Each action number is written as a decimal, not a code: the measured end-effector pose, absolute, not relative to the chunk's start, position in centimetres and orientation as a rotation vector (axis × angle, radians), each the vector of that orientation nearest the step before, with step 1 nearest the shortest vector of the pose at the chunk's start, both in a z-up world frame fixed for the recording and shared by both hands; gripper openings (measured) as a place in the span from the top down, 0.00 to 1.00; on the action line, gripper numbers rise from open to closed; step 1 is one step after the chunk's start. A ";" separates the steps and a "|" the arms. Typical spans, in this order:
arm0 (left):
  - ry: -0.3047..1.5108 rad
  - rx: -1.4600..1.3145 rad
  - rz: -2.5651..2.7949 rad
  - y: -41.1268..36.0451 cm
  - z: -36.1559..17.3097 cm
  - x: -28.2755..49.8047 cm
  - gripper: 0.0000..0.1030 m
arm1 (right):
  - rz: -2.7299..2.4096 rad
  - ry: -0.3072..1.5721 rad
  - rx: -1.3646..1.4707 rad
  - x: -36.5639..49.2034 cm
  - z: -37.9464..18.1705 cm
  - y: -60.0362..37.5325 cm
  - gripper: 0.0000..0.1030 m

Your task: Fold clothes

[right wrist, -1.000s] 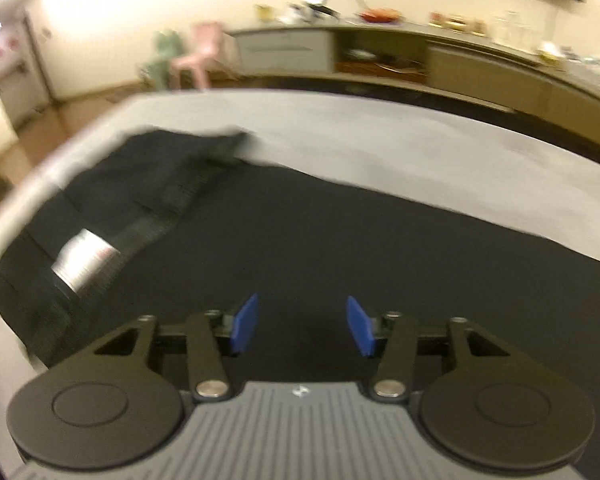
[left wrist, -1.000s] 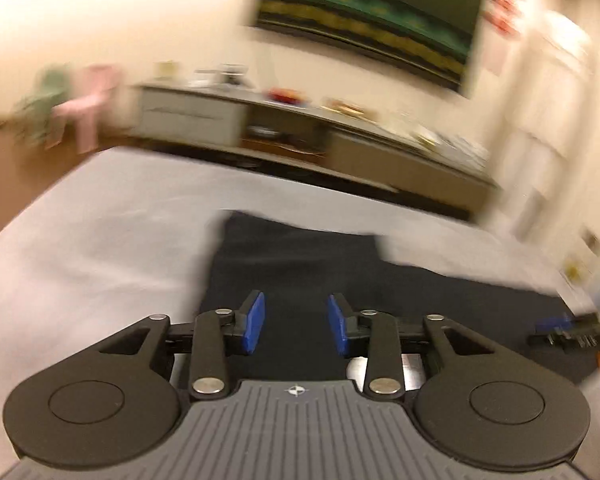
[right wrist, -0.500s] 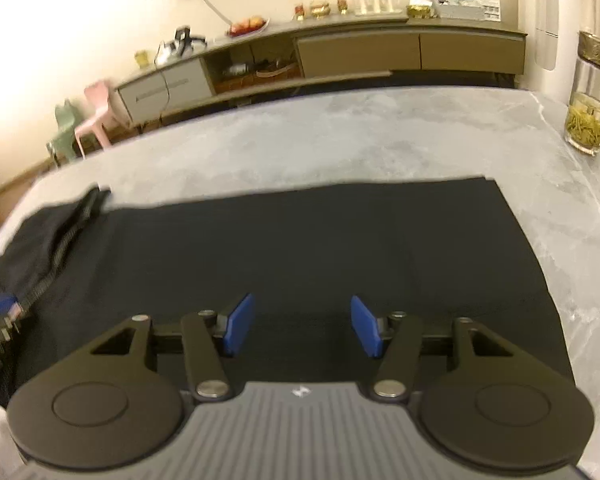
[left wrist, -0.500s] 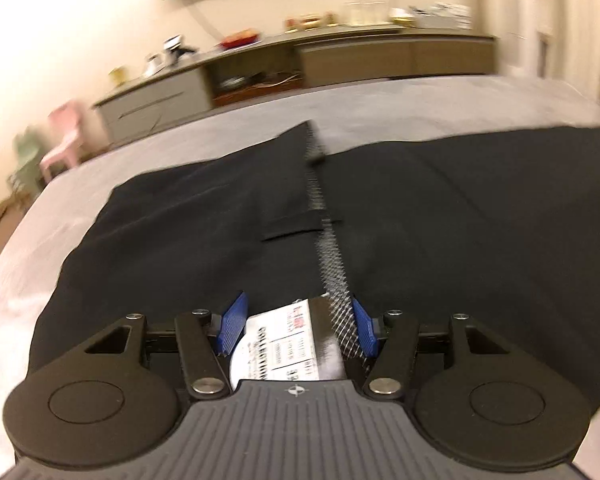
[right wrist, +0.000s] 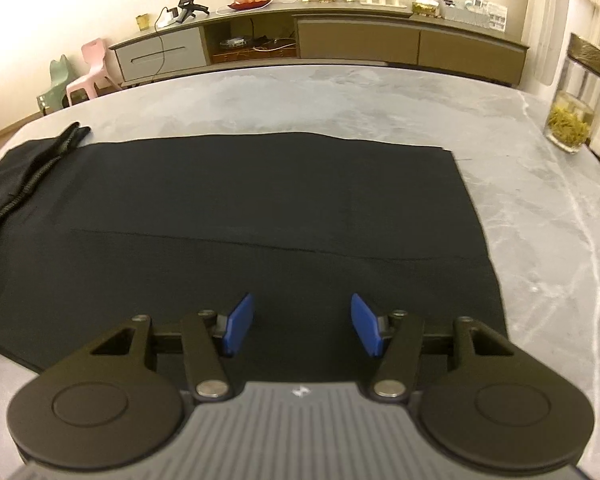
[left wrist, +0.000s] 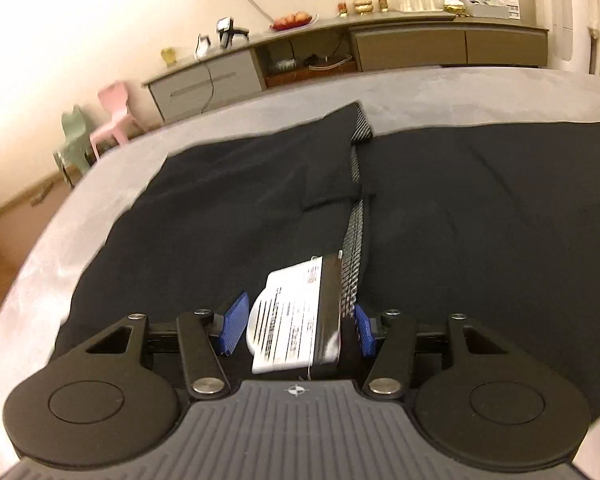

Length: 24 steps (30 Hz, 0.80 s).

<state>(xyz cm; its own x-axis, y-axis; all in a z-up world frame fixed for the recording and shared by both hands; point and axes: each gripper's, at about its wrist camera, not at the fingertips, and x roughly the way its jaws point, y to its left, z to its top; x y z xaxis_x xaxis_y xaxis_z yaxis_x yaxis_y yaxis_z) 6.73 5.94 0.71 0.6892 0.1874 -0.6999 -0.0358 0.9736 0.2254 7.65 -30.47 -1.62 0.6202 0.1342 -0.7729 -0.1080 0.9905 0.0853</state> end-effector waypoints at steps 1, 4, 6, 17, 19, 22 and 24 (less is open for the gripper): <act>0.809 0.181 0.113 6.3 0.8 6.3 0.44 | 0.137 0.885 0.027 7.5 -1.6 -30.6 0.46; 0.835 0.153 0.077 6.5 1.4 5.7 0.44 | 0.154 0.872 0.046 7.6 -1.8 -31.1 0.42; 0.813 0.146 0.049 5.8 2.6 6.1 0.44 | 0.154 0.872 0.124 7.8 -1.5 -32.2 0.42; 0.807 0.348 0.058 0.3 1.2 17.3 0.43 | 0.058 0.839 0.251 6.2 -1.3 -36.9 0.34; 0.830 0.369 0.079 0.3 0.5 17.9 0.41 | 0.070 0.850 0.225 6.4 -1.5 -36.6 0.34; 0.844 0.320 0.141 2.1 0.6 18.9 0.42 | 0.082 0.856 0.180 6.6 -1.6 -35.8 0.33; 0.849 0.296 0.186 3.4 0.7 19.9 0.42 | 0.084 0.855 0.157 6.7 -1.6 -35.5 0.33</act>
<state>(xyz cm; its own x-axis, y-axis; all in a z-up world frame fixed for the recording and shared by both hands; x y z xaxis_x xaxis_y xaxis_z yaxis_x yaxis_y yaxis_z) 19.85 3.41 0.67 0.6482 0.2777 -0.7090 -0.0438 0.9432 0.3293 6.67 -35.47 -1.60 0.6539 0.1367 -0.7442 -0.0105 0.9851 0.1716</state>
